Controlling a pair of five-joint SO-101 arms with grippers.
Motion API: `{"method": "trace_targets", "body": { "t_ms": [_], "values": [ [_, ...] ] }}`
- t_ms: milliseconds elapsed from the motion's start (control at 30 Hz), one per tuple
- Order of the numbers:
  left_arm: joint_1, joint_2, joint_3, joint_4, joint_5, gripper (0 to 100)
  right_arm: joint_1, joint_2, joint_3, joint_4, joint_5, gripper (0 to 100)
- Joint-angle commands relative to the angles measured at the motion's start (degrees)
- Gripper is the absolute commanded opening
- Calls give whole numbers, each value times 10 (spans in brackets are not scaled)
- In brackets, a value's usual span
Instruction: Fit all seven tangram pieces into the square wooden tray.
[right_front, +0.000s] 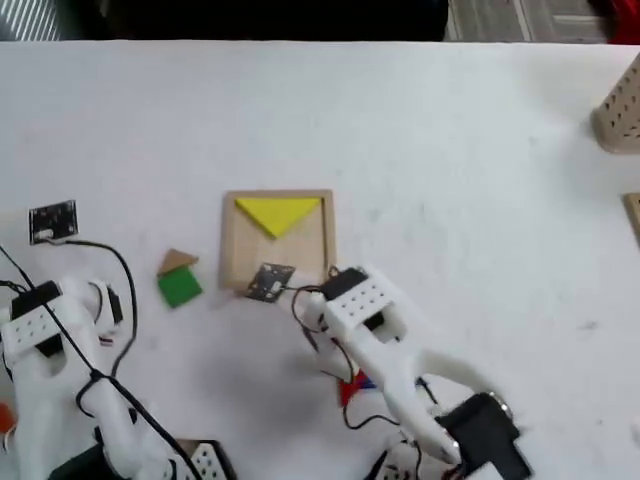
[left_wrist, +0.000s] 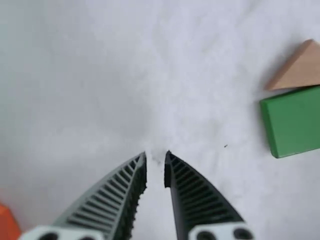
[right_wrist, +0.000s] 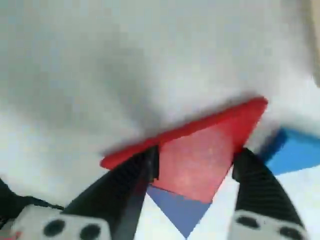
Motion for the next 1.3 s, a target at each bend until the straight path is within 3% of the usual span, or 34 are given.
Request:
{"method": "trace_targets", "body": {
  "t_ms": [0, 100, 200, 433, 633, 800, 900, 1100, 1267],
  "values": [
    [7, 1, -25, -4, -7, 94, -33, 102, -47, 37, 5, 320],
    [7, 1, -25, -4, -7, 94, -39, 116, -56, 44, 5, 381],
    [7, 1, -25, -4, -7, 94, -39, 105, -50, 43, 7, 375],
    [7, 1, -25, -4, -7, 94, -51, 101, -46, 41, 9, 223],
    [7, 1, -25, -4, -7, 94, -58, 102, -47, 40, 6, 202],
    [7, 1, -25, -4, -7, 94, -58, 102, -47, 39, 4, 60],
    [7, 1, -25, -4, -7, 94, -45, 91, -47, 39, 4, 60],
    [7, 1, -25, -5, -7, 94, 36, -53, -40, 70, -16, 52],
    [6, 1, -25, -6, -7, 94, 64, -205, 20, 85, -7, 56]
  ]
}}
